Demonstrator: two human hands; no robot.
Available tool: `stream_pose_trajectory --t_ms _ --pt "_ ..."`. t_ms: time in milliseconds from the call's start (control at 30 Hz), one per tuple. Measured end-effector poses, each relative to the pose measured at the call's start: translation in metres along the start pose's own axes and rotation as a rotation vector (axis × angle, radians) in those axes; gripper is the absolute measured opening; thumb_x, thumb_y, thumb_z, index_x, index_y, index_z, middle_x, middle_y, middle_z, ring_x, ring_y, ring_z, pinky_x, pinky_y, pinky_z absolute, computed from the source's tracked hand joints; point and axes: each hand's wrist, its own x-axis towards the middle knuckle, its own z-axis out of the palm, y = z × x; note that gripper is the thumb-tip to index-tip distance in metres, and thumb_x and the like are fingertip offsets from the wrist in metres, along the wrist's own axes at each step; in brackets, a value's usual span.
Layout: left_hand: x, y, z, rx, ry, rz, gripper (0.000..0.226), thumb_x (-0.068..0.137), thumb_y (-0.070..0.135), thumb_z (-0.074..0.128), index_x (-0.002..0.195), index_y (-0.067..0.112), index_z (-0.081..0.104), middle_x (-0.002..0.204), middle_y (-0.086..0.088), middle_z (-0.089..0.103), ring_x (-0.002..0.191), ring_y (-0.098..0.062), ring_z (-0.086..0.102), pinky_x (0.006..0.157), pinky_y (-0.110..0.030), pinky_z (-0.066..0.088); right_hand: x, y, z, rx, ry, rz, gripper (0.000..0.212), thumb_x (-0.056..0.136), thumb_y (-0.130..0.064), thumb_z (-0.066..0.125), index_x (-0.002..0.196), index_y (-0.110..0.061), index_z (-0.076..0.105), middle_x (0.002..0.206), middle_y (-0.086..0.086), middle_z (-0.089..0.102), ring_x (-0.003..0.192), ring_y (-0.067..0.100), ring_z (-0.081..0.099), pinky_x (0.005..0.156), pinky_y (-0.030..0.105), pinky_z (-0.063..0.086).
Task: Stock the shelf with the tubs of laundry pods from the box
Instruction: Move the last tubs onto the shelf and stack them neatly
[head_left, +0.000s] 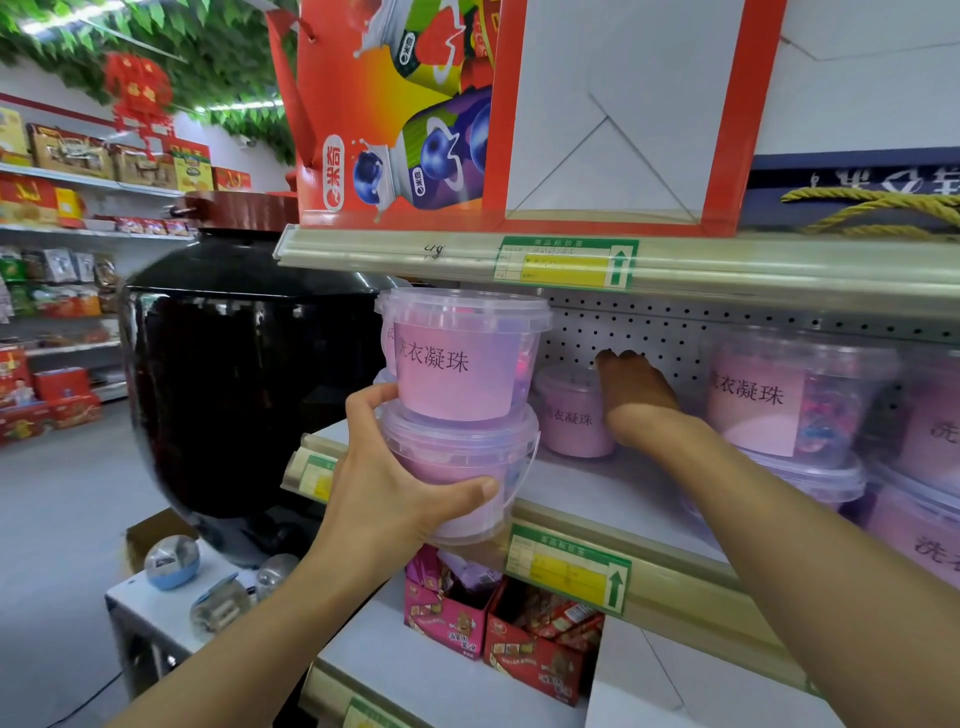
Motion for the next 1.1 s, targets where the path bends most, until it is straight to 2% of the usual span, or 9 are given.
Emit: stream_pose_trajectory --t_ms 167,267,333,467,633,800,867,967,1100 --pt "0.003 0.004 0.010 0.020 -0.019 -0.003 0.089 0.034 0.047 0.084 0.103 0.053 0.028 0.109 0.023 0.052 0.099 0.001 0.057 0.080 -0.022 0.050 -0.020 0.002 -0.014 0.106 0.045 -0.048 0.050 0.079 0.010 0.049 0.126 -0.005 0.042 0.124 0.018 0.044 0.115 0.037 0.049 0.090 0.040 0.045" --pt "0.006 0.007 0.025 0.052 -0.035 0.001 0.091 0.041 0.042 0.086 0.110 0.042 0.027 0.109 0.019 0.052 0.099 -0.006 0.057 0.081 -0.024 0.051 -0.044 0.010 -0.027 0.294 0.088 -0.121 0.044 0.080 0.008 0.048 0.120 -0.010 0.051 0.118 0.013 0.056 0.109 0.030 0.054 0.087 0.031 0.046" --pt "0.009 0.009 0.039 0.064 -0.039 0.009 0.091 0.047 0.037 0.090 0.113 0.037 0.027 0.105 0.020 0.050 0.095 -0.005 0.055 0.073 -0.015 0.046 -0.059 0.016 -0.032 0.456 0.024 -0.152 0.035 0.082 0.004 0.050 0.110 -0.014 0.059 0.106 0.007 0.066 0.103 0.024 0.060 0.088 0.029 0.047" --pt "0.019 0.012 0.065 0.064 -0.038 0.019 0.086 0.053 0.030 0.089 0.112 0.035 0.026 0.098 0.024 0.045 0.086 0.000 0.049 0.062 -0.006 0.036 -0.073 0.026 -0.037 0.656 -0.142 -0.144 0.030 0.074 -0.003 0.065 0.101 -0.017 0.061 0.093 0.001 0.069 0.090 0.019 0.065 0.088 0.040 0.052" --pt "0.032 0.002 0.083 0.025 -0.032 -0.009 0.087 0.053 0.028 0.089 0.113 0.032 0.027 0.110 0.007 0.051 0.099 -0.015 0.053 0.080 -0.024 0.040 -0.070 0.028 -0.021 0.814 -0.149 -0.049 0.050 0.070 0.003 0.066 0.114 -0.016 0.053 0.101 0.003 0.067 0.094 0.019 0.065 0.091 0.041 0.051" --pt "0.040 -0.010 0.078 0.042 -0.166 0.040 0.089 0.064 0.029 0.085 0.129 0.026 0.025 0.120 0.010 0.044 0.108 -0.009 0.046 0.085 -0.018 0.035 -0.071 0.026 -0.002 0.825 -0.086 -0.026 0.034 0.064 -0.010 0.069 0.088 -0.027 0.054 0.094 0.003 0.069 0.090 0.024 0.066 0.087 0.049 0.051" --pt "0.042 -0.016 0.074 0.049 -0.216 0.050 0.090 0.067 0.032 0.083 0.133 0.025 0.022 0.126 0.008 0.046 0.113 -0.010 0.047 0.090 -0.022 0.038 -0.071 0.024 0.001 0.818 -0.076 -0.019 0.037 0.068 -0.012 0.070 0.099 -0.025 0.054 0.097 0.002 0.068 0.091 0.022 0.066 0.088 0.047 0.051" --pt "0.045 -0.020 0.069 0.069 -0.276 0.050 0.093 0.063 0.044 0.080 0.134 0.029 0.021 0.128 0.002 0.051 0.115 -0.017 0.052 0.100 -0.037 0.044 -0.070 0.019 0.004 0.775 -0.041 -0.001 0.052 0.059 -0.027 0.063 0.110 -0.021 0.053 0.094 0.001 0.069 0.090 0.022 0.066 0.086 0.048 0.051" --pt "0.047 -0.025 0.066 0.044 -0.305 0.052 0.092 0.061 0.043 0.077 0.134 0.029 0.024 0.124 0.004 0.056 0.113 -0.015 0.056 0.100 -0.040 0.046 -0.067 0.018 0.011 0.781 -0.011 0.020 0.057 0.057 -0.030 0.058 0.113 -0.021 0.053 0.095 0.000 0.069 0.091 0.023 0.066 0.087 0.048 0.051"
